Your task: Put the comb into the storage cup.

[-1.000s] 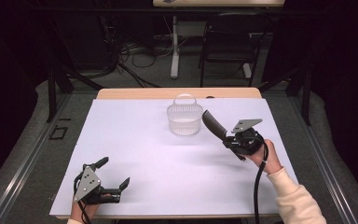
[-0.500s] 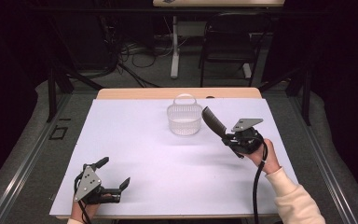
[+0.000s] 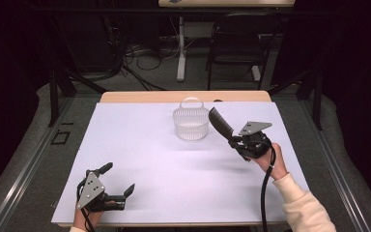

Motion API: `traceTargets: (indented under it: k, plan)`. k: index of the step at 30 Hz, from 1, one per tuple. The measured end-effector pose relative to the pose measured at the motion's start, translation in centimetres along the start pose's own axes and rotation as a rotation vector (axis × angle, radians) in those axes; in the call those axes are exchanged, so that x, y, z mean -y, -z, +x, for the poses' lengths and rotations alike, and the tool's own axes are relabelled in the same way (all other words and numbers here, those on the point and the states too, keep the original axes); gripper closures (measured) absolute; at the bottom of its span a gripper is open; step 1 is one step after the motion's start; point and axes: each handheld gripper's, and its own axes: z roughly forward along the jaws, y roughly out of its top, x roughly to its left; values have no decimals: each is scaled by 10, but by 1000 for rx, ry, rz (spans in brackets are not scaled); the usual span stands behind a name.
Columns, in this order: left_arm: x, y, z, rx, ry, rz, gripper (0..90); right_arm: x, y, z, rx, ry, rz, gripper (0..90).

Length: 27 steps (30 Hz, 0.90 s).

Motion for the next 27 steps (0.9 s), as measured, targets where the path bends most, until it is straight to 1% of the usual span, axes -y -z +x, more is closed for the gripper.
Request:
traceTargets:
  k: [11,18,27]
  plan:
    - [0,0,0,-1,-2,0,3,-7,-9,2,18,16,-14,724]
    - [0,0,1,0,0,0,3,-11,-12,1,28,18,-29,724]
    - [0,0,0,1,2,-1,3,-17,-14,-1,30,20,-42,724]
